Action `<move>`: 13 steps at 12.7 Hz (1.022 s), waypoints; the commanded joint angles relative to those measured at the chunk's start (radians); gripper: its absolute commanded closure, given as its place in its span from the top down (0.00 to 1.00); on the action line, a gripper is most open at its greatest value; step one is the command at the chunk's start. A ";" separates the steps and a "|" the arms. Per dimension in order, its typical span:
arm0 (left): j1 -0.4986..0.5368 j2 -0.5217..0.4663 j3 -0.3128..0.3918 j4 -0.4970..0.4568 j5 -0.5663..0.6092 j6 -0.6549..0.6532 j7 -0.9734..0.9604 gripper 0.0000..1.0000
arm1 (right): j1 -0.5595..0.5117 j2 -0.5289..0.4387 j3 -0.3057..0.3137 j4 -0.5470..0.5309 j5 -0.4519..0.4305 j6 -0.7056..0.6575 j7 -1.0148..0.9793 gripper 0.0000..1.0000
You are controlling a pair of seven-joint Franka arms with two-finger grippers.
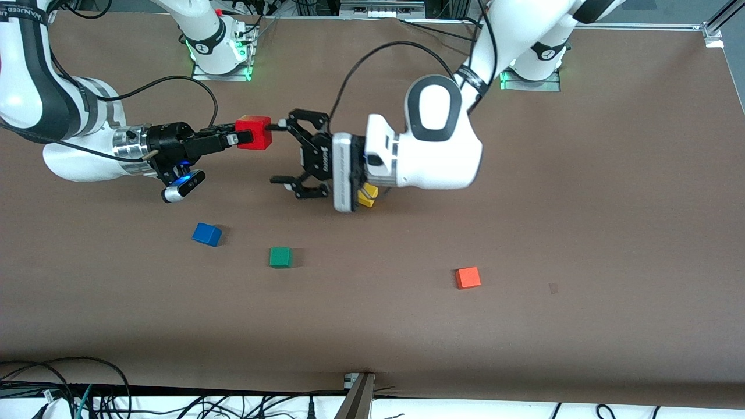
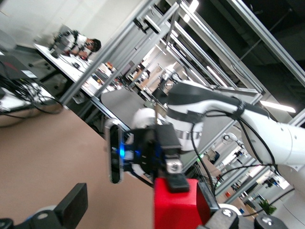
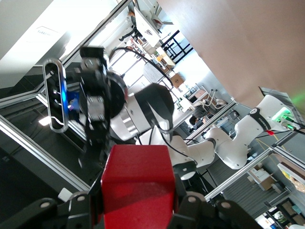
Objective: Pass red block to right arm, stack on blue
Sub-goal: 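Open the left gripper and pull it back from the red cube, then carry the red cube with the right gripper over the blue cube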
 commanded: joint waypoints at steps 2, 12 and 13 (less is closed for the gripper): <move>0.122 -0.034 0.001 0.011 0.171 -0.096 -0.006 1.00 | 0.005 0.014 -0.006 0.078 -0.142 0.017 0.001 0.15; 0.641 -0.200 0.018 -0.028 0.720 -0.912 -0.091 1.00 | 0.185 0.063 0.000 0.152 -0.943 0.382 -0.001 0.15; 0.685 -0.221 0.016 -0.022 0.825 -0.960 -0.096 1.00 | 0.224 0.075 -0.001 0.152 -1.006 0.417 -0.002 0.15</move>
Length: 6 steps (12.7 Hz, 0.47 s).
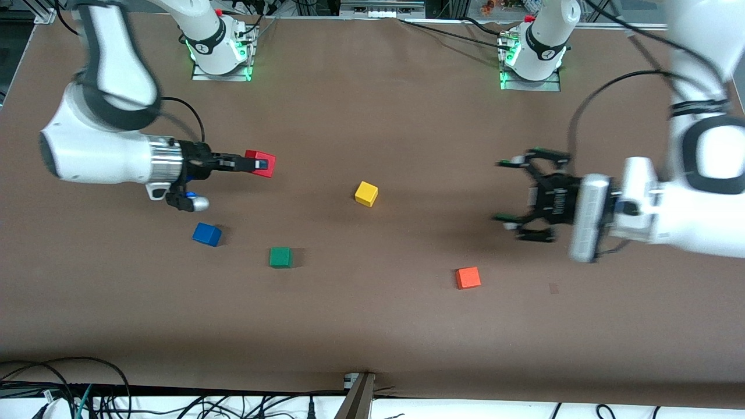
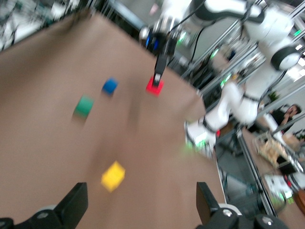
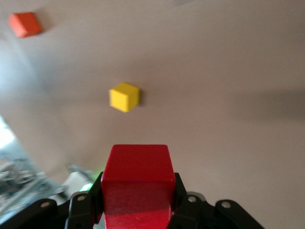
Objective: Pass red block to right arm, stack on blue
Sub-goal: 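Carry the red cube with the right gripper over the blue cube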
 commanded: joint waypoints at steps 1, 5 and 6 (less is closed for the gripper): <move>0.103 -0.087 -0.008 -0.036 0.208 -0.118 -0.033 1.00 | 0.080 0.045 -0.008 0.015 -0.188 0.092 -0.002 0.15; 0.206 -0.110 -0.014 -0.034 0.509 -0.220 -0.024 1.00 | 0.080 0.093 -0.008 0.013 -0.562 0.195 -0.005 0.15; 0.206 -0.150 -0.011 -0.034 0.599 -0.215 -0.023 1.00 | 0.074 0.114 -0.011 0.012 -0.587 0.224 -0.008 0.15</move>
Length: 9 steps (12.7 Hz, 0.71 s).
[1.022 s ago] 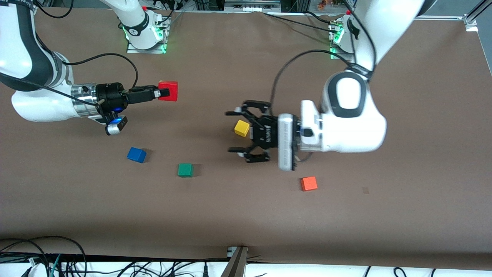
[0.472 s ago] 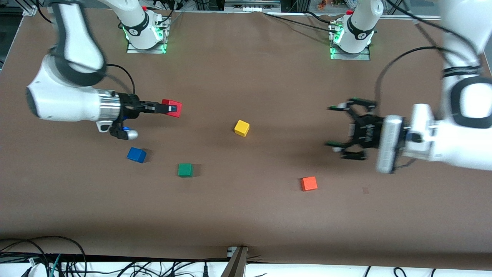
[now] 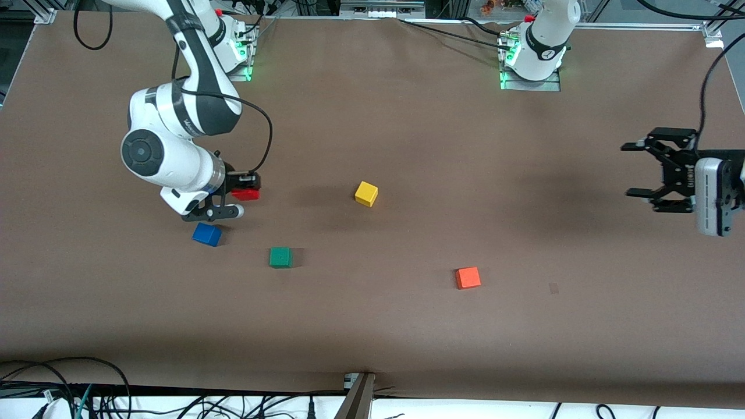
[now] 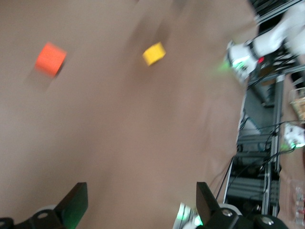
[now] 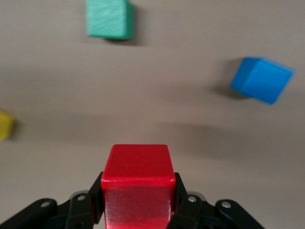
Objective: Pass red block to right arm, stack on blue
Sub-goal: 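Carry the red cube with the right gripper over the blue cube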
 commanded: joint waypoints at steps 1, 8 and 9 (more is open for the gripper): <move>0.001 -0.100 -0.013 -0.030 0.216 0.008 -0.011 1.00 | -0.011 0.044 -0.011 0.006 -0.088 0.064 -0.035 0.15; -0.077 -0.156 -0.023 0.051 0.396 0.030 -0.471 1.00 | -0.140 0.099 -0.047 -0.036 -0.100 0.228 -0.359 0.16; -0.078 -0.157 -0.026 0.059 0.393 0.028 -0.521 1.00 | -0.142 0.098 -0.047 -0.069 -0.100 0.283 -0.365 0.16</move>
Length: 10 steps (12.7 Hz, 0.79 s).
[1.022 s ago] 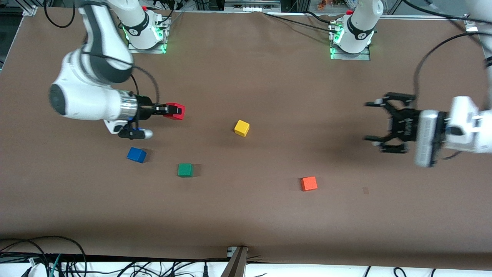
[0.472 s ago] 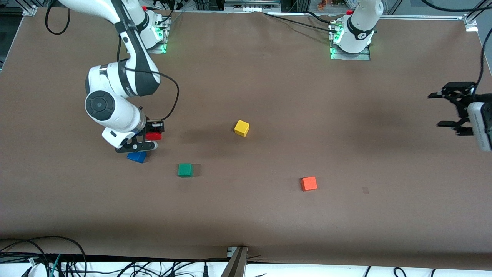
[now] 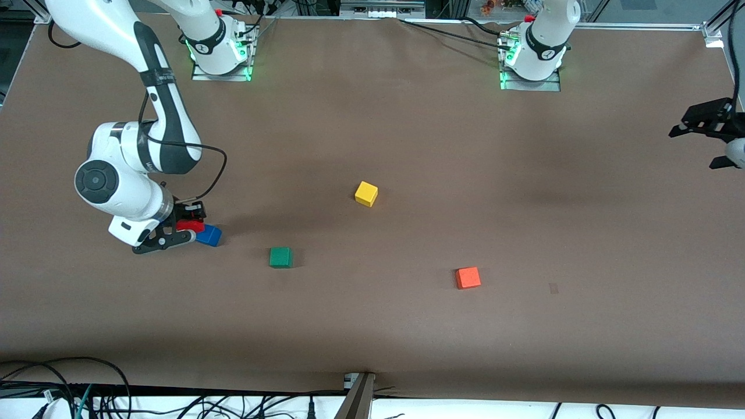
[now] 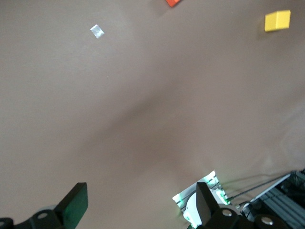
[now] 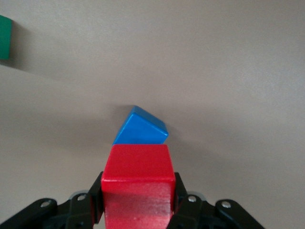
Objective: Pass red block to right arm, stack on blue
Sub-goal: 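Lower the red cube onto the blue cube and open the right gripper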
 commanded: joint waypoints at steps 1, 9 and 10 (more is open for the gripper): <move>-0.009 -0.008 -0.005 0.038 0.022 -0.002 -0.123 1.00 | 0.005 -0.013 0.008 -0.082 -0.011 0.123 -0.023 0.16; -0.027 -0.133 -0.042 0.006 0.011 -0.005 -0.197 1.00 | -0.005 0.010 0.008 -0.090 -0.011 0.179 -0.046 0.17; -0.030 -0.184 -0.042 -0.060 0.010 0.020 -0.225 1.00 | -0.010 0.013 0.009 -0.082 -0.008 0.182 -0.058 0.17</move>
